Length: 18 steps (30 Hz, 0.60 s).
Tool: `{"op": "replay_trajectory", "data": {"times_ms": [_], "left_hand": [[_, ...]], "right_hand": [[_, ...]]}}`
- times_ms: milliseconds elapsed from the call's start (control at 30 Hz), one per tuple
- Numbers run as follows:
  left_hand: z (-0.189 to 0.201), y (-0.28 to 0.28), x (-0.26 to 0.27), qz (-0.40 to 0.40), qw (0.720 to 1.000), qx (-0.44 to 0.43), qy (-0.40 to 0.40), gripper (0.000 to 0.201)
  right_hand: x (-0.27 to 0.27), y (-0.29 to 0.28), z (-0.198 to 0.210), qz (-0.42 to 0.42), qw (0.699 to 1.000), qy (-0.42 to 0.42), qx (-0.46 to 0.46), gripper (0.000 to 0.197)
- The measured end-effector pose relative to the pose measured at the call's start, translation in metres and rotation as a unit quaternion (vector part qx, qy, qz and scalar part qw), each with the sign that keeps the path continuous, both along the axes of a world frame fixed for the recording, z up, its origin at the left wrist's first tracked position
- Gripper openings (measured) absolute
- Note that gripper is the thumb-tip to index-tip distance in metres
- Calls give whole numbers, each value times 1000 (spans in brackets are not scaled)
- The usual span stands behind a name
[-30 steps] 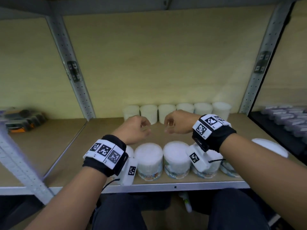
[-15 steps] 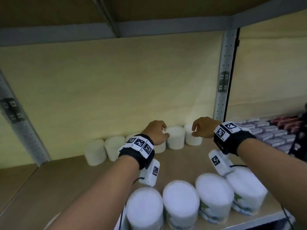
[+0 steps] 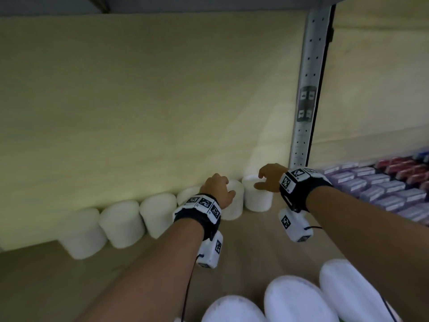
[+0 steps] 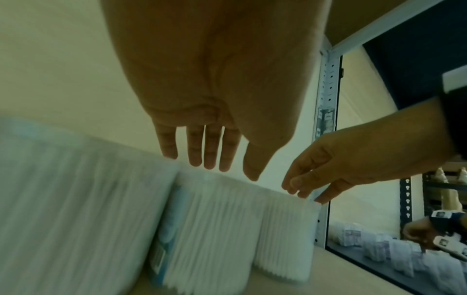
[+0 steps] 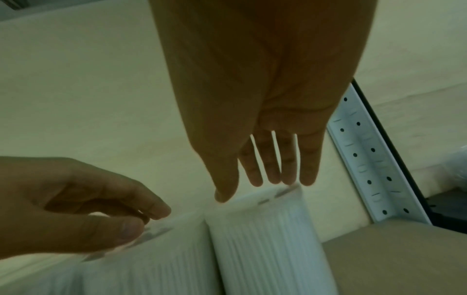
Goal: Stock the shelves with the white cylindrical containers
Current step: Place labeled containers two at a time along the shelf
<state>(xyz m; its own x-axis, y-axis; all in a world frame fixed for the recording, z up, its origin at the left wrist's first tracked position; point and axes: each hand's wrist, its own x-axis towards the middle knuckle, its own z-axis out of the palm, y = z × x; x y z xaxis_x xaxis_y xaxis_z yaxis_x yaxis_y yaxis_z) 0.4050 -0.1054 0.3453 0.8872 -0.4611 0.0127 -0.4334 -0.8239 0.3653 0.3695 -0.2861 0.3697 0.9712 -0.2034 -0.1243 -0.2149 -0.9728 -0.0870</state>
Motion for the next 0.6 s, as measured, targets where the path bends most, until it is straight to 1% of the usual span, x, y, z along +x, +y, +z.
{"op": "replay_trajectory", "data": {"times_ms": [100, 300, 467, 600], "left_hand": [[-8, -1, 8, 2, 1000, 4, -8, 51], [-15, 4, 9, -12, 1000, -11, -18, 53], [-14, 3, 6, -2, 999, -32, -24, 52], [-15, 3, 5, -2, 999, -27, -26, 51]], "right_hand": [[10, -3, -6, 1, 1000, 10, -17, 62], [13, -4, -8, 5, 1000, -8, -12, 59], [9, -2, -7, 0, 1000, -22, -10, 56], [4, -3, -4, 14, 1000, -16, -2, 48]]}}
